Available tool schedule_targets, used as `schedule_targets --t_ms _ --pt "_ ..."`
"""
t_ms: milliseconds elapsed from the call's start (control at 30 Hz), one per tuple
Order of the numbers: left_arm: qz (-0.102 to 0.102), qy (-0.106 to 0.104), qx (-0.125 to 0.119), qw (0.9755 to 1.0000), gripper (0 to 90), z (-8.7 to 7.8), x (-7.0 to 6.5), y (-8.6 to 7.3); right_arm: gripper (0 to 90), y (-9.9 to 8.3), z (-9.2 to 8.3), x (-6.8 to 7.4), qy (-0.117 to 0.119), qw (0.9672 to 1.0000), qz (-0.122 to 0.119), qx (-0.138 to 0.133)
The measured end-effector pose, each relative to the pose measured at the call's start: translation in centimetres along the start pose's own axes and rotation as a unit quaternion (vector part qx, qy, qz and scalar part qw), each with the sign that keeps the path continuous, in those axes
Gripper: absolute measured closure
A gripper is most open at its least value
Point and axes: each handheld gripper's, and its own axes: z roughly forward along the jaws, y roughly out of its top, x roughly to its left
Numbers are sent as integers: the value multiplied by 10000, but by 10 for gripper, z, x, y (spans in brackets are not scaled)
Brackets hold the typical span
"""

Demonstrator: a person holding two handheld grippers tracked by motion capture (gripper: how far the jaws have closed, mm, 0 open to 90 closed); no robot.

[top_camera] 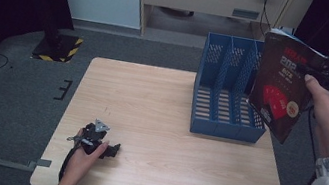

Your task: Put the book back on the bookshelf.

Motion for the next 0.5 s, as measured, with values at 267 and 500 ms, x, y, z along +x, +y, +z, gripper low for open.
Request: schedule_targets --t_ms 267,500 --pt "1 -2 -12 10000 0 0 0 0 871 3 20 -4 -154 9996 145 194" --pt "10 -17 -13 10000 0 0 -1 0 871 4 36 -3 -281 9991 159 270"
